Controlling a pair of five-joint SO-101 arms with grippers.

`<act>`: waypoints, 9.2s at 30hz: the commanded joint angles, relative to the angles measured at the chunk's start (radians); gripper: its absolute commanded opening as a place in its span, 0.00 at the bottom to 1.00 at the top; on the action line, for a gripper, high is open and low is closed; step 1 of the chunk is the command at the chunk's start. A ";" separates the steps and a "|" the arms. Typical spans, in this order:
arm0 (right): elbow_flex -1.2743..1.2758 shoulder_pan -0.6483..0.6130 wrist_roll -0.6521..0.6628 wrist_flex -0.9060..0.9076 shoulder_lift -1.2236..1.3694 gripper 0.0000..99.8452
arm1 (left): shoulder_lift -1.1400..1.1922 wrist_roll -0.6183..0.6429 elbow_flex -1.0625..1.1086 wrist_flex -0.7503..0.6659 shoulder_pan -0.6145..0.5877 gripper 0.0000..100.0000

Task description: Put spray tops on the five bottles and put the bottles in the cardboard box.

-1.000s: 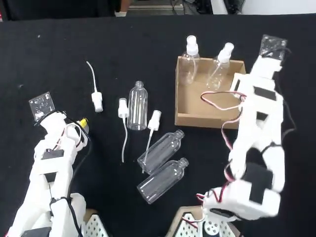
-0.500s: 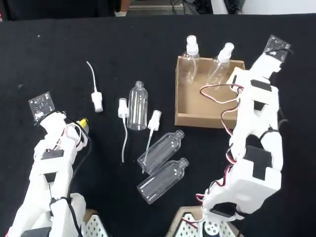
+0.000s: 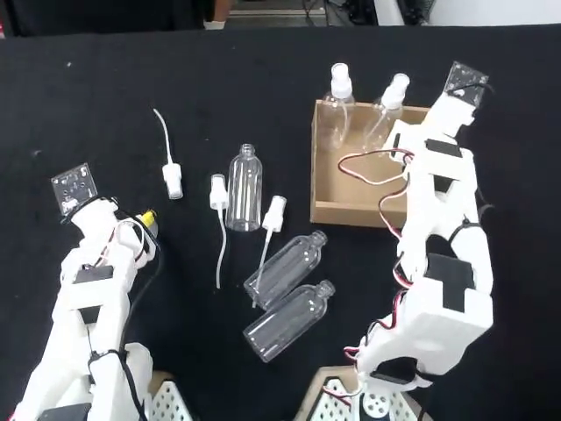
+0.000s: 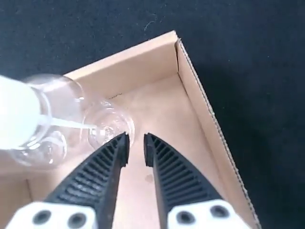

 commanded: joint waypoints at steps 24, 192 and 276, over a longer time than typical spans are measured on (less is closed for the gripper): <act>-0.051 -0.038 -0.006 -0.035 -0.021 0.01 | -0.003 -0.011 -0.013 -0.018 0.016 0.21; 0.143 -0.575 0.095 0.746 -0.851 0.22 | -0.012 -0.002 -0.019 -0.012 -0.062 0.21; 0.016 -0.307 0.706 1.192 -0.711 0.01 | -0.012 -0.002 -0.021 -0.017 -0.065 0.21</act>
